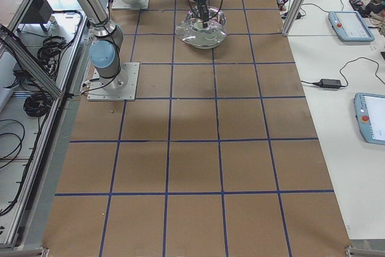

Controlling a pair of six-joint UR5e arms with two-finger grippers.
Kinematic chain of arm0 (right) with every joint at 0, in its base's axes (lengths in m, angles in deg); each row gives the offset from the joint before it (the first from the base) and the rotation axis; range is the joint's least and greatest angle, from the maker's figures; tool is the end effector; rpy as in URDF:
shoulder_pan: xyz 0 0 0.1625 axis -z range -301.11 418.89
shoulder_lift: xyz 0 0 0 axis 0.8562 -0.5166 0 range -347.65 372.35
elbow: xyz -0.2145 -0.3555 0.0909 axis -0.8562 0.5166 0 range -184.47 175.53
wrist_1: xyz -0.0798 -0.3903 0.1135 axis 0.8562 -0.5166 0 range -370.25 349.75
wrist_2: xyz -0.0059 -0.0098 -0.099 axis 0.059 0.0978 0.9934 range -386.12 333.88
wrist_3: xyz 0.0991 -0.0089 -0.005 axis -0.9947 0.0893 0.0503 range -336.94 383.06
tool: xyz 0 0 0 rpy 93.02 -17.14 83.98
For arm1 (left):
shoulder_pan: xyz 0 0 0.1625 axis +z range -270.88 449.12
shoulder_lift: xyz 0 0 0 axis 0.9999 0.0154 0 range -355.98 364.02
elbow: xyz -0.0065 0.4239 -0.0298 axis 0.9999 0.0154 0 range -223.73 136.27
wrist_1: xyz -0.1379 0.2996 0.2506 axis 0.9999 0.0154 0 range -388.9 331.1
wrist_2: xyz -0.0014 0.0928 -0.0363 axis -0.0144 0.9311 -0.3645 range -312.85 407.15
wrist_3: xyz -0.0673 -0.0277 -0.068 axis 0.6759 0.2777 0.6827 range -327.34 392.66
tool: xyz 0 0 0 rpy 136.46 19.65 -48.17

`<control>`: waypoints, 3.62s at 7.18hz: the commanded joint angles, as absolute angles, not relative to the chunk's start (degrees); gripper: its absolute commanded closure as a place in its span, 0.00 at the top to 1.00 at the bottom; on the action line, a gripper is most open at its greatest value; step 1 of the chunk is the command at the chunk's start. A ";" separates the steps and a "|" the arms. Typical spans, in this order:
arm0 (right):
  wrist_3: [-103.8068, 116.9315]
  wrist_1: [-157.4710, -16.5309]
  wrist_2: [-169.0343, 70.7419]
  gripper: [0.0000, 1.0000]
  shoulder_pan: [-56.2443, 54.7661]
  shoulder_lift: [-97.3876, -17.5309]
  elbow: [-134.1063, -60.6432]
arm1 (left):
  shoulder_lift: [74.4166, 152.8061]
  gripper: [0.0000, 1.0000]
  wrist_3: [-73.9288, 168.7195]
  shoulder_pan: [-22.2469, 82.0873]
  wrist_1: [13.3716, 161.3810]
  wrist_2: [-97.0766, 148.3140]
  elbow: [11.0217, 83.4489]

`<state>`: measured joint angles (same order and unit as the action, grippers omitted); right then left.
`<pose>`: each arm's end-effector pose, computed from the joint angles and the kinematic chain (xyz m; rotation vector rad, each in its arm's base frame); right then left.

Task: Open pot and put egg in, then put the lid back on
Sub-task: 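Lower the left gripper into the pink bowl and close on the egg, then lift the egg out of the bowl with the left gripper toward the pot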

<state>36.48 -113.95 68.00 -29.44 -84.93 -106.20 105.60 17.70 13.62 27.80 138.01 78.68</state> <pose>0.1130 -0.4549 0.4717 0.3027 -3.0256 0.2293 -0.0156 -0.4656 0.1900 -0.0150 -3.0953 -0.2864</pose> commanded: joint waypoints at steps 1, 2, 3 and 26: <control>36.60 -113.88 68.01 0.27 -29.44 -84.95 -106.24 | 107.01 0.99 17.64 13.62 27.79 138.12 78.70; 36.60 -113.96 68.01 0.27 -29.44 -84.95 -106.24 | 107.11 0.99 17.64 13.62 27.79 138.12 78.70; 36.60 -113.97 68.01 0.27 -29.44 -84.95 -106.24 | 107.11 0.99 17.64 13.62 27.79 138.12 78.44; 36.69 -114.05 68.01 0.28 -29.35 -84.77 -106.24 | 101.77 0.02 17.37 13.36 33.99 138.56 74.85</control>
<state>36.69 -114.09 68.01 -29.35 -84.83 -106.24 103.49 17.36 13.53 30.64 138.54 76.45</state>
